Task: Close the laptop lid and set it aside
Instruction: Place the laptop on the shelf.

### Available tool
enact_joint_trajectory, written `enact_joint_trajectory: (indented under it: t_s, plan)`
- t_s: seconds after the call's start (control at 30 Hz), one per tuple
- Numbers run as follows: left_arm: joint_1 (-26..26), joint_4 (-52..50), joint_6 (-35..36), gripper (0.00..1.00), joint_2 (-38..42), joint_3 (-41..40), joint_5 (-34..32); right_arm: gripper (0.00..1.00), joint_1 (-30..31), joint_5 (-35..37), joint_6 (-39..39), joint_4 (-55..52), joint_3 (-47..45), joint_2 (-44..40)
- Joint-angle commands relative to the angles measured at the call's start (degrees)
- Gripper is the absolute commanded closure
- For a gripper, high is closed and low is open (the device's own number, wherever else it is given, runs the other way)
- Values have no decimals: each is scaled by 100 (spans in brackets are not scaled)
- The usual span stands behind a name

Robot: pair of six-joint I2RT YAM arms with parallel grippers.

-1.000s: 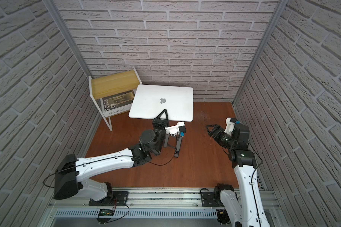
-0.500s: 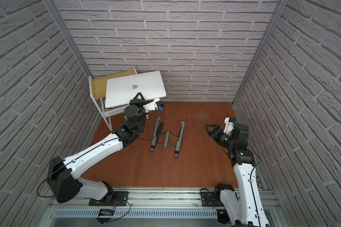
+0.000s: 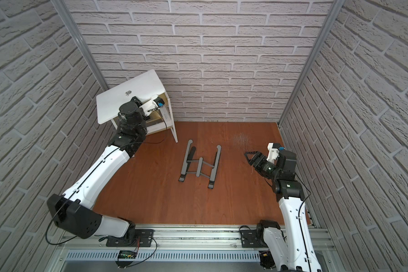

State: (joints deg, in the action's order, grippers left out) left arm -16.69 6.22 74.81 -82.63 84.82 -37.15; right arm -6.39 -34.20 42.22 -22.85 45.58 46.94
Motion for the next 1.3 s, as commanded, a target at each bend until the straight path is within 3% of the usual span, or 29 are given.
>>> enact_joint_trajectory:
  t_s: [0.0, 0.63, 1.27]
  plan:
    - [133, 464, -180, 100, -113, 621, 369, 24, -31, -99, 47, 261, -144, -103]
    - [645, 221, 178, 100, -1073, 906, 581, 24, -37, -356, 131, 425, -243, -272]
    - [546, 208, 287, 100, -1335, 760, 851, 24, -55, -456, 245, 589, -342, -298]
